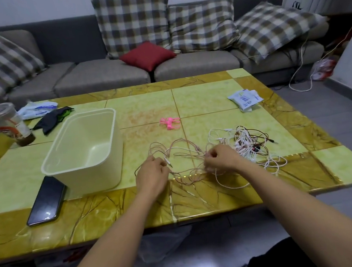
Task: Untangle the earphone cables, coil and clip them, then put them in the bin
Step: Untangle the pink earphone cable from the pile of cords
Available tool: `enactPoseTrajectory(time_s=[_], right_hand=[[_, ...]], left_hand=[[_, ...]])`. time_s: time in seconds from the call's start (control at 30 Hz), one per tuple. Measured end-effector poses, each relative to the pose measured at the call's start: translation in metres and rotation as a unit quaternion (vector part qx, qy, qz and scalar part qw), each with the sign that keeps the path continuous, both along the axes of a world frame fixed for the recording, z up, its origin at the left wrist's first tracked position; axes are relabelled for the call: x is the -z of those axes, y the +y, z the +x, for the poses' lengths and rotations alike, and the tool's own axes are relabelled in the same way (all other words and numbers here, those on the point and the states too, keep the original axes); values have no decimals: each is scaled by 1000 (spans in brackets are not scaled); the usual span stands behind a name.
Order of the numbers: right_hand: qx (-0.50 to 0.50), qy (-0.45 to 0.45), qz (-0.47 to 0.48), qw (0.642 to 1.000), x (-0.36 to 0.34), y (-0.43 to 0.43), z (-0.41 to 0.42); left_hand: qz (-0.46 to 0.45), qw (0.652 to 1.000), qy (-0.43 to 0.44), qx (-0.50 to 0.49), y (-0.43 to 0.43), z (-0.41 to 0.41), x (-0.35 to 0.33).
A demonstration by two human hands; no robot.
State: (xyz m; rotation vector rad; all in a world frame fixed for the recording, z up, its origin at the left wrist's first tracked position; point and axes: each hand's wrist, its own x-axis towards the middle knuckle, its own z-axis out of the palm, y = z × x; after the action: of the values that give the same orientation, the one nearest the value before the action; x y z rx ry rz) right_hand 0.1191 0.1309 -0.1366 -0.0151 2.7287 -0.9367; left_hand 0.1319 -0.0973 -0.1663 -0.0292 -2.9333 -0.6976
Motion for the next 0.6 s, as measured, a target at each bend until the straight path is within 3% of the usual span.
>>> enactPoseTrajectory(time_s=[0.07,0.13,0.3,0.43,0.6], right_hand=[[-68,-132,-12,989,-16,4,-1],[-81,-169,-47,981,-31,5,-5],[-33,-39,-112,992,-63,-4,-24],[45,110,-61,991,-54,-23,-43],[2,64,61,996,-15,-46,-65]], left_hand=[[-24,999,-21,-33,-3,-5,-2],[-48,997,-24,-49,-5,-10,-4],[-1,998,20,-57,5,-21,-12],[-7,998,-24,-62,10,-35,-9],[-32,991,-94,-89,7,-48,6]])
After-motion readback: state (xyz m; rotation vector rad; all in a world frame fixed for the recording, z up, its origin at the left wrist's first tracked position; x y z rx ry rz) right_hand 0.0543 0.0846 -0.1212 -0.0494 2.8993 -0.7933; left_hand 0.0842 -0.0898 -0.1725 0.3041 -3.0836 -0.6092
